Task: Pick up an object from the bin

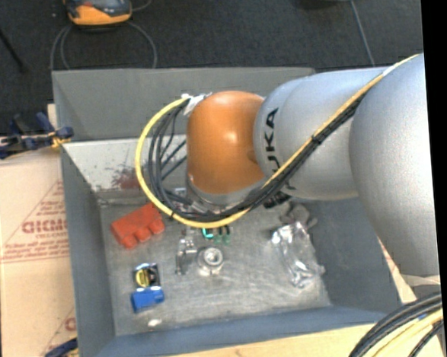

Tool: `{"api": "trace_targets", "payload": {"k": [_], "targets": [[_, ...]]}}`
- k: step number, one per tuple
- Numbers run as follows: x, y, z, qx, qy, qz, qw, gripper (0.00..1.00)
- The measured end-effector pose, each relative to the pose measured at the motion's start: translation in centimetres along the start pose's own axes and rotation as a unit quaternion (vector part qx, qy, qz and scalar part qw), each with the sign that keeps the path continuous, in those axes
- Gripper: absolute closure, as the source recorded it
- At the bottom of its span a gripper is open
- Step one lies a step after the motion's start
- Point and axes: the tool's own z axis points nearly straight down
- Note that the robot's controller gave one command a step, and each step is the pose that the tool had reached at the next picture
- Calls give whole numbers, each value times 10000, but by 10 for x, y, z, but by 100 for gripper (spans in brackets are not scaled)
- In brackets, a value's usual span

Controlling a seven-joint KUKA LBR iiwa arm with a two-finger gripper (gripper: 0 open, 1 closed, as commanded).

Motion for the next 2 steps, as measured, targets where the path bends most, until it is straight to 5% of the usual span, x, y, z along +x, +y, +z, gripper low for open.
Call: {"api": "trace_targets", "payload": {"k": [1,2], "targets": [[-63,40,63,-7,-46,-801,9968,0],[-67,46,52,5,-63,-1630,9866,0]]}}
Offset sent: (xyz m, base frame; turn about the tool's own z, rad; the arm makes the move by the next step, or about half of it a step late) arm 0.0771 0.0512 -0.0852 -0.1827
